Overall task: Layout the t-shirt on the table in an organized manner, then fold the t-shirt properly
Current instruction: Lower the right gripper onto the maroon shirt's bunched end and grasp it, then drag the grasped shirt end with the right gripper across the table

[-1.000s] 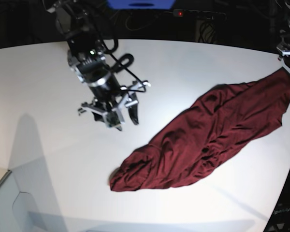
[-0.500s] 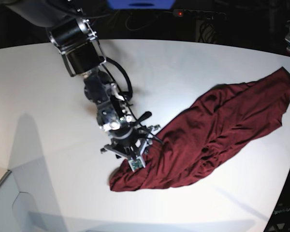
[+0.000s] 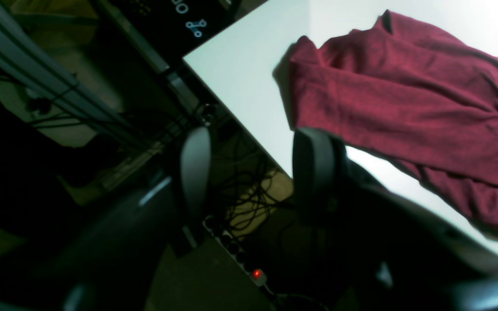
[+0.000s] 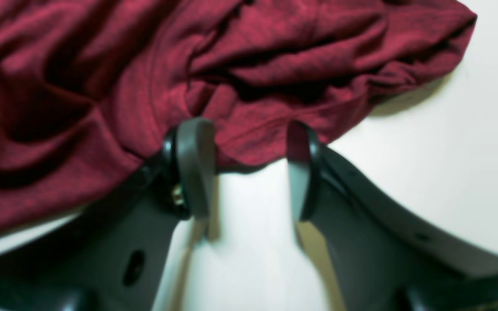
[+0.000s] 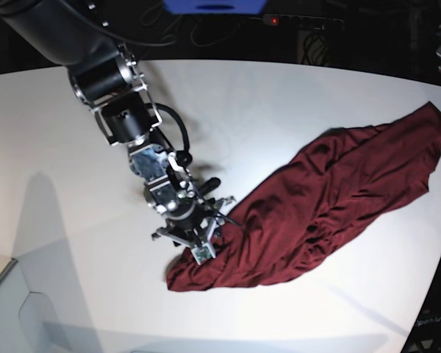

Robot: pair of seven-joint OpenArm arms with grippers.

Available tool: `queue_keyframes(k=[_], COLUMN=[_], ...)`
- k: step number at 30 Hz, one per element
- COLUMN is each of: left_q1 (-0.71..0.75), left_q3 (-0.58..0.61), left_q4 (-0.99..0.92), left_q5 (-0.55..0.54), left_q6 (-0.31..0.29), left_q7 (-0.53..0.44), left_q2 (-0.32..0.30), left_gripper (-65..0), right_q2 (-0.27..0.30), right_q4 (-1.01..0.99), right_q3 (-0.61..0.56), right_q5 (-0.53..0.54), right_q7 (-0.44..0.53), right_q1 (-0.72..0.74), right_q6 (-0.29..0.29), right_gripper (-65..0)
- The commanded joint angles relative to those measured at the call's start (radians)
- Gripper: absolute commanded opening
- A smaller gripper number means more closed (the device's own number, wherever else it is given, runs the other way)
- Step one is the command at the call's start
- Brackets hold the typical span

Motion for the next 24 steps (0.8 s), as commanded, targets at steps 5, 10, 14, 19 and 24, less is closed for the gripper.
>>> queue_keyframes(k=[5,10,14,19,24], left_q1=[0.008,0.004,0.004,0.004,0.001], left_q3=[-0.008,-0.008,-0.008,-0.008,-0.009], left_q4=[0.012,0.012,0.012,0.012,0.017], left_q5=[-0.007,-0.007,-0.006,-0.01,-0.01], left_q6=[-0.002,-0.002,-0.002,-0.002,-0.002], left_q7=[-0.021,-0.021,-0.021,-0.027,-0.03], left_q2=[-0.012,-0.012,-0.012,-0.012,-0.015], left_gripper=[-34.8,-34.8,-34.8,-34.8,-34.8], right_q2=[-0.024,-0.043,-0.049,-0.012,0.065], right_q4=[-0.04,-0.103,-0.105,-0.1,-0.014], right_q3=[-0.005,-0.006,-0.008,0.0,0.003], right_q5=[-0.001,-0.001,-0.002,-0.002,-0.002], right_q7=[0.066,0.069,0.042,0.005,-0.053], right_q1=[0.031,0.025,0.002,-0.039,-0.119], right_q6=[0.008,0.009,0.009,0.008,0.008], right_gripper=[-38.1,-45.2,-65.0,-65.0,-65.0])
